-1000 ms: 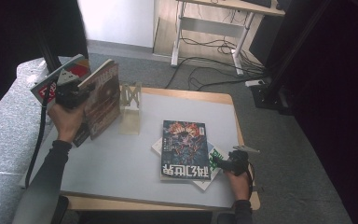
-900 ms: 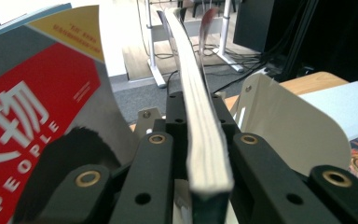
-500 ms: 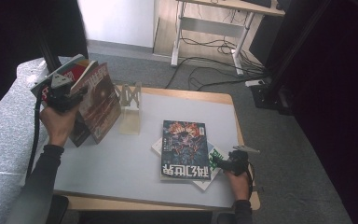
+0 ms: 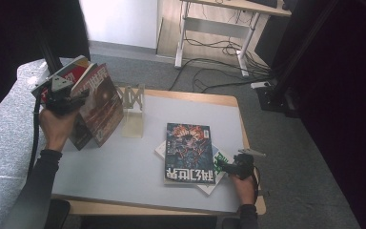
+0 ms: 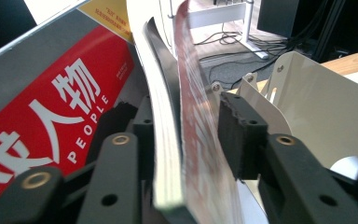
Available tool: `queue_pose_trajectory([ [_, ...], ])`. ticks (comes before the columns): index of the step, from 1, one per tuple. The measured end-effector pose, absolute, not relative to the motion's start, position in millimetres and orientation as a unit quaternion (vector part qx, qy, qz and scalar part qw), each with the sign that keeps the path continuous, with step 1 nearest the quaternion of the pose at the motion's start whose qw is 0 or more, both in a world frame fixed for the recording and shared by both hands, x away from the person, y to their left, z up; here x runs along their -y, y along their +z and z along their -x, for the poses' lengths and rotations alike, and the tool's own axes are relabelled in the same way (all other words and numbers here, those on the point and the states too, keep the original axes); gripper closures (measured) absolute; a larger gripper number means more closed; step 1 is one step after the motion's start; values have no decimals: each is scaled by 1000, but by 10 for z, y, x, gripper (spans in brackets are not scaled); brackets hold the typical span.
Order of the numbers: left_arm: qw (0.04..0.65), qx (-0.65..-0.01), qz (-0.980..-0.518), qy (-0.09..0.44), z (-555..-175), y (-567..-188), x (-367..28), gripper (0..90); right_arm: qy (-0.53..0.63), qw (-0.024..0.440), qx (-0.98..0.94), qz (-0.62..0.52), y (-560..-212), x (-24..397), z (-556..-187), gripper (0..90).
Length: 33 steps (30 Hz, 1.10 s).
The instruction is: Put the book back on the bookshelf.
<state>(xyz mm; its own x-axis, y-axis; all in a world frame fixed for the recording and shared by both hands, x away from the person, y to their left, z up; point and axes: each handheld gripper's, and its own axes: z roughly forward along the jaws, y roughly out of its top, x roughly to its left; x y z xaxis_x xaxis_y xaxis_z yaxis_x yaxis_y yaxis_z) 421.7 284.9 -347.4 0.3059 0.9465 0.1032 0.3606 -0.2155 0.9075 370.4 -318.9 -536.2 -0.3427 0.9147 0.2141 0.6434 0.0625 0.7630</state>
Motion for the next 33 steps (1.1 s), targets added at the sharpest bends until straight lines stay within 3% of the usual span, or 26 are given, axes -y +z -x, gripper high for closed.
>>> queue_pose_trajectory([
  [18,424,-457,-720,304,-4034,-3452,-2897,227,410,166,-710,-549,-5363,3188,-3704,84],
  [24,422,-449,-732,289,-3959,-3484,-2867,157,410,166,-710,-549,-5363,3188,-3704,84],
  [33,439,-445,-732,270,-3808,-3496,-2881,136,410,166,-710,-548,-5363,3188,-3704,84],
])
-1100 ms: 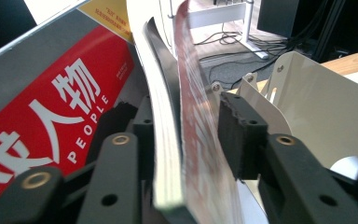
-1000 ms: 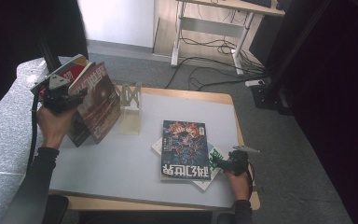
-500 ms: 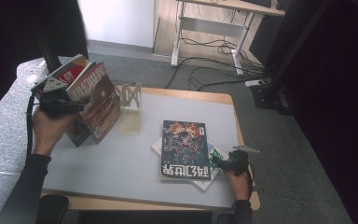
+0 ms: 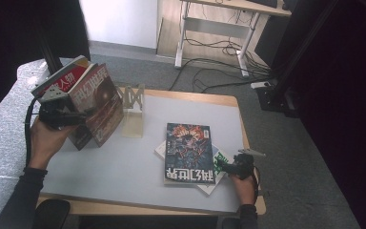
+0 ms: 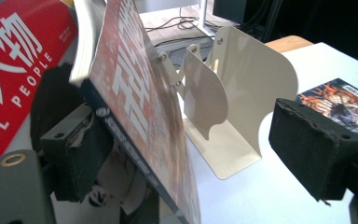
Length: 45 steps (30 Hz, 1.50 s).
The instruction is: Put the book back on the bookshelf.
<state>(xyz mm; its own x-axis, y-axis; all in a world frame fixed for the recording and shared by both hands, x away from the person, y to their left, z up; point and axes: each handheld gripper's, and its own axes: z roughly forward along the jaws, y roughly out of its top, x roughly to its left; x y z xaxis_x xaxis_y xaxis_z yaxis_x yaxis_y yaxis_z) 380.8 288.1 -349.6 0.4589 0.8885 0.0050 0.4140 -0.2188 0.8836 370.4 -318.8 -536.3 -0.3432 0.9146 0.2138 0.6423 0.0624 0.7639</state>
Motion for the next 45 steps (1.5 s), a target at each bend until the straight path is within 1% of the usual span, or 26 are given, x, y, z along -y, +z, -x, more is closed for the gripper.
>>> queue_pose_trajectory([
  [13,434,-429,-751,252,-3637,-3584,-2765,40,409,165,-710,-549,-5361,3189,-3704,84],
  [21,440,-415,-760,237,-3559,-3662,-2679,42,409,165,-709,-549,-5361,3187,-3704,84],
  [28,440,-403,-772,221,-3551,-3787,-2556,24,409,165,-710,-549,-5361,3187,-3704,84],
  [35,446,-388,-781,200,-3573,-3951,-2419,6,409,165,-709,-549,-5361,3188,-3704,84],
  [45,443,-364,-798,188,-3602,-4228,-2250,0,410,165,-709,-549,-5361,3187,-3704,84],
])
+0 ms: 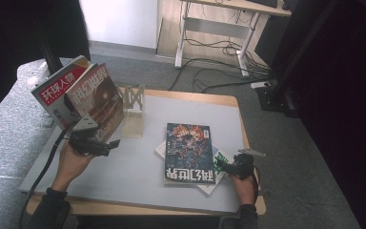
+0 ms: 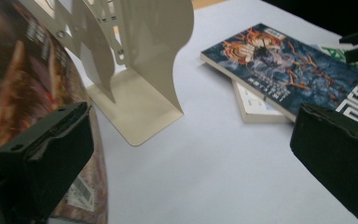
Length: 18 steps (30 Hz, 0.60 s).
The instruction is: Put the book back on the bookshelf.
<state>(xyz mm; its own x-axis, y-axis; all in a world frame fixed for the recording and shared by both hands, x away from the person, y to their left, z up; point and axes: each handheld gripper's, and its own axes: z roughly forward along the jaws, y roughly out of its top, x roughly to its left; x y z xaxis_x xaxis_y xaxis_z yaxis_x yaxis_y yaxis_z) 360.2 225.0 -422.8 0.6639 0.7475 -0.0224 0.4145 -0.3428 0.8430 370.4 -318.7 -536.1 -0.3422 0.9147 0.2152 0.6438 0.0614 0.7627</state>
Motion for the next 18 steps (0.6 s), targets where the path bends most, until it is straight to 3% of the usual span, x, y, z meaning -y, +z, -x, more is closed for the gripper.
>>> queue_pose_trajectory([
  [18,434,-343,-817,165,-3626,-4644,-2063,0,410,165,-709,-549,-5362,3187,-3704,84],
])
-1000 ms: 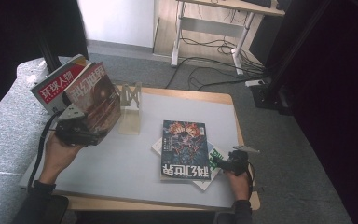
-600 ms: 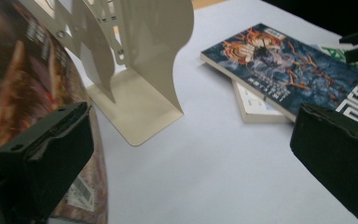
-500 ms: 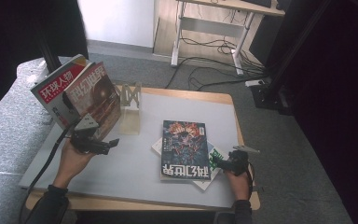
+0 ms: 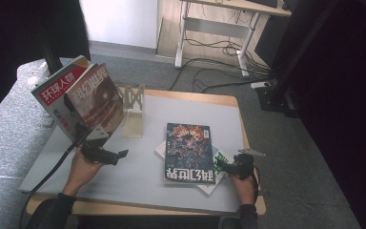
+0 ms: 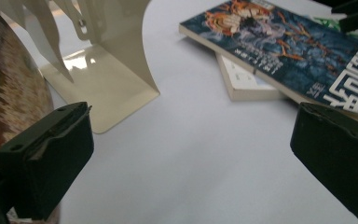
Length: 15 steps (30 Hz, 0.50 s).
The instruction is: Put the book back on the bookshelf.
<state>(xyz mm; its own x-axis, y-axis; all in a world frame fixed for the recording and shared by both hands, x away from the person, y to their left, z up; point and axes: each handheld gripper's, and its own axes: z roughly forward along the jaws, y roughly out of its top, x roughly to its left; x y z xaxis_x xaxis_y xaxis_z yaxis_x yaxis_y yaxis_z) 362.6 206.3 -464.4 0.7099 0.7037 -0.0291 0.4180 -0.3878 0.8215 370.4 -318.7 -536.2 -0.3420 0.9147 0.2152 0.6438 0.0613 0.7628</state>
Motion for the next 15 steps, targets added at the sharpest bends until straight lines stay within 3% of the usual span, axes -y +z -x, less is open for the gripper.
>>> queue_pose_trajectory([
  [15,393,-345,-841,139,-3659,-5011,-1911,0,409,165,-710,-549,-5361,3188,-3703,84],
])
